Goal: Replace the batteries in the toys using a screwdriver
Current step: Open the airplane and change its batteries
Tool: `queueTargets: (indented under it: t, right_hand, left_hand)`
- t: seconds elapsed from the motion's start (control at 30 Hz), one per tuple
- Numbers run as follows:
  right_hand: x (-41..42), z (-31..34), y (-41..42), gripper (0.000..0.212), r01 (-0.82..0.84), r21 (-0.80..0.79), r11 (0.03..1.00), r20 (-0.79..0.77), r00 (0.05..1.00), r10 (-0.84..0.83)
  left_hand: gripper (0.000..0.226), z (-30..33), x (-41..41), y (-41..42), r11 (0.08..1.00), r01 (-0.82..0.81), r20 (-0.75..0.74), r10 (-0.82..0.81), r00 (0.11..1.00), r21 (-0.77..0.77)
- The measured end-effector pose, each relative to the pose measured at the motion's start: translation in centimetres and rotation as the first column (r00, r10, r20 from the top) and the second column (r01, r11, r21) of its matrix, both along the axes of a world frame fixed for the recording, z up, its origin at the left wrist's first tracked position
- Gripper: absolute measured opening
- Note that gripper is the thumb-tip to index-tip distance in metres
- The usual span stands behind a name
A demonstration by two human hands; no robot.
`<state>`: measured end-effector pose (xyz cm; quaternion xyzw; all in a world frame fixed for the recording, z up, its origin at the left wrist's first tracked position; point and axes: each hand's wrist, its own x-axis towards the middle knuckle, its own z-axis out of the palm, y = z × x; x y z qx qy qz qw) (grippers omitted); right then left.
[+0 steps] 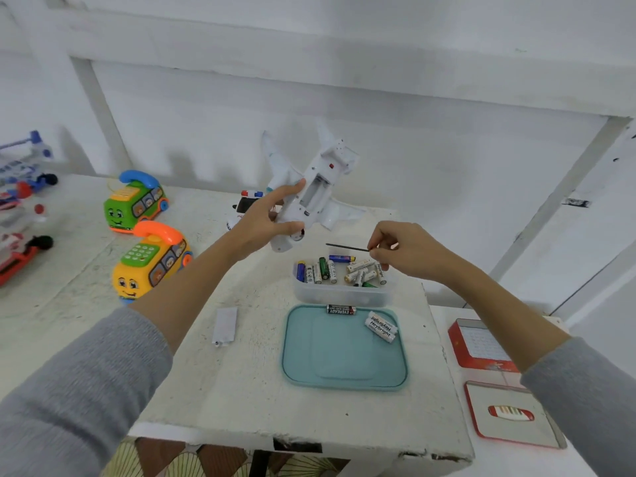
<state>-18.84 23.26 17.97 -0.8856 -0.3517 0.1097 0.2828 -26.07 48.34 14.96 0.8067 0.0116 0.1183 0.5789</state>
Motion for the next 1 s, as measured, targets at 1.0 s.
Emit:
queueTargets:
  t: [1.0]
  right_hand:
    - [-10.1, -9.1, 11.6, 0.023, -0.568, -0.144, 0.811, 0.015, 0.818, 0.575]
  left_hand:
    - [0.069, -5.9, -11.6, 3.4, 0.897, -0.292, 0.011, 0.313, 0.95, -0.332]
